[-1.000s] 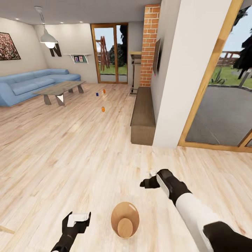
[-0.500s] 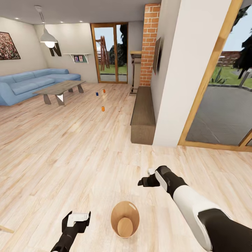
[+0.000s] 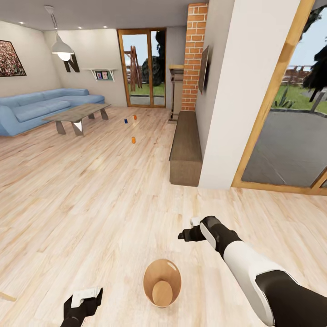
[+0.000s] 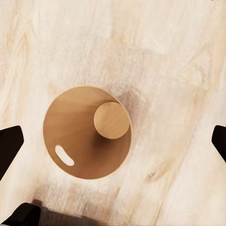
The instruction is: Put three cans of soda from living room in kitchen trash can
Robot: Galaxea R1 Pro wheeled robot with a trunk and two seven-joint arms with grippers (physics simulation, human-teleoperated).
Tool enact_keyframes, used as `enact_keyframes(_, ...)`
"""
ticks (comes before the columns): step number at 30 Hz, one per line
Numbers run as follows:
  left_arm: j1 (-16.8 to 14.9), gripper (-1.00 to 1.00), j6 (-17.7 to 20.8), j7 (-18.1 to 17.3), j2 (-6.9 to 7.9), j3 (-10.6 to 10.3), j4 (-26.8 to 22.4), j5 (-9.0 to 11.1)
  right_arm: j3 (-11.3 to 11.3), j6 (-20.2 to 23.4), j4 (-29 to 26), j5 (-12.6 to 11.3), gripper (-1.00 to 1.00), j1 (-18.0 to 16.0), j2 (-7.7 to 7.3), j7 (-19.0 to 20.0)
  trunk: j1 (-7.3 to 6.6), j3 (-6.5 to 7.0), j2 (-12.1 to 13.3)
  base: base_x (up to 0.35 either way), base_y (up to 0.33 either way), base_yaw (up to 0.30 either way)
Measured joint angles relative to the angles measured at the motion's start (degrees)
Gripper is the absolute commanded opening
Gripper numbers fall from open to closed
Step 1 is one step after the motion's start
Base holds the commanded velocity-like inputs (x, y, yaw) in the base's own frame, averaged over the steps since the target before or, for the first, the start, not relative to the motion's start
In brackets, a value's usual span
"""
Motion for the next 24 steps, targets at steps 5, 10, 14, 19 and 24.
enact_keyframes(5,-0.33,1.00,-0.02,0.16,0.31,1.10,0.82,0.40,0.21,-0.17,-0.07,-0.01,1.00,0.00,0.05,0.05,1.10,-0.90,-2.01,0.000,0.000,0.000)
enact_keyframes(10,-0.63,1.00,-0.30,0.42,0.40,1.46,1.24,0.55,0.48,-0.22,-0.10,-0.01,1.00,0.00,0.16,0.10,2.20,-1.79,-4.01,0.000,0.000,0.000)
enact_keyframes(14,-1.54,1.00,-0.36,0.57,0.40,1.57,1.10,0.43,0.59,-0.24,-0.11,-0.02,1.00,0.00,0.49,0.13,3.07,-2.51,-5.61,0.000,0.000,0.000)
enact_keyframes(19,-6.11,1.00,1.17,1.46,0.33,1.64,0.94,0.30,0.64,-0.26,-0.11,-0.02,1.00,0.00,0.69,0.22,4.17,-3.41,-7.62,0.000,0.000,0.000)
enact_keyframes(24,-16.25,1.00,7.43,7.25,-0.01,1.13,0.74,0.04,0.67,-0.14,-0.02,-0.09,1.00,0.00,0.92,0.49,5.27,-4.30,-9.62,0.000,0.000,0.000)
